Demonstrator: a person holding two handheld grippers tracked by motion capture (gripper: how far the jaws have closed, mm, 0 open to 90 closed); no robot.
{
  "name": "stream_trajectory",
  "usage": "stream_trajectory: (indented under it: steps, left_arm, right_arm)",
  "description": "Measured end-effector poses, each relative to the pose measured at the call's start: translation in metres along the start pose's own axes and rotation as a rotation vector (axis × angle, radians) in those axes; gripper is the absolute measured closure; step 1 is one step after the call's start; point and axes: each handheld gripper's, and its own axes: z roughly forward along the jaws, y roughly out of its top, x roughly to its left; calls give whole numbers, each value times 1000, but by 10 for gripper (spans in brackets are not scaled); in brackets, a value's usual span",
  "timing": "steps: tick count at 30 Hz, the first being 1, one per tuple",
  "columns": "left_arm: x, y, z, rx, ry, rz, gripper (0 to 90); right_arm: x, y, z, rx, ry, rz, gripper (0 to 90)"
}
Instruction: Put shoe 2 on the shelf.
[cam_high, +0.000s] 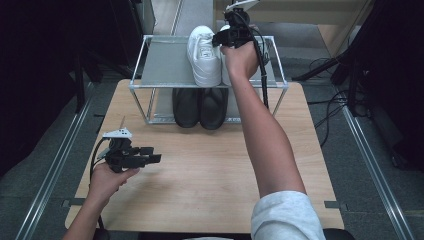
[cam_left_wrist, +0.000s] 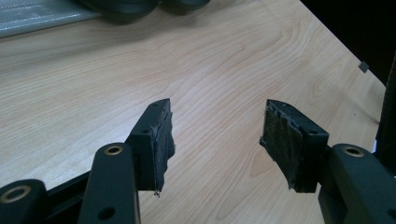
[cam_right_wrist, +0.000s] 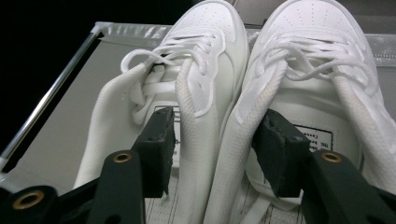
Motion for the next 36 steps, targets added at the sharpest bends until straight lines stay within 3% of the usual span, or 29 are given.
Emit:
stream_trajectory:
  steps: [7, 12, 25, 29, 36]
  left_arm:
    - [-1, 1, 2, 2, -4, -2, 428]
    - [-2, 2, 4, 12, -2, -2, 425]
    - [-3, 3, 6, 19, -2, 0, 417]
    - [-4, 3, 8, 22, -2, -2, 415]
    - [-4, 4, 9, 26, -1, 4, 412]
  right_arm:
    - [-4, -2, -22, -17, 35, -42, 503]
    - [-5, -5, -35, -4, 36, -91, 503]
    - [-26, -27, -64, 10, 117, -99, 504]
    - [-30, -35, -77, -27, 154, -114, 504]
    - [-35, -47, -94, -18, 186, -130, 505]
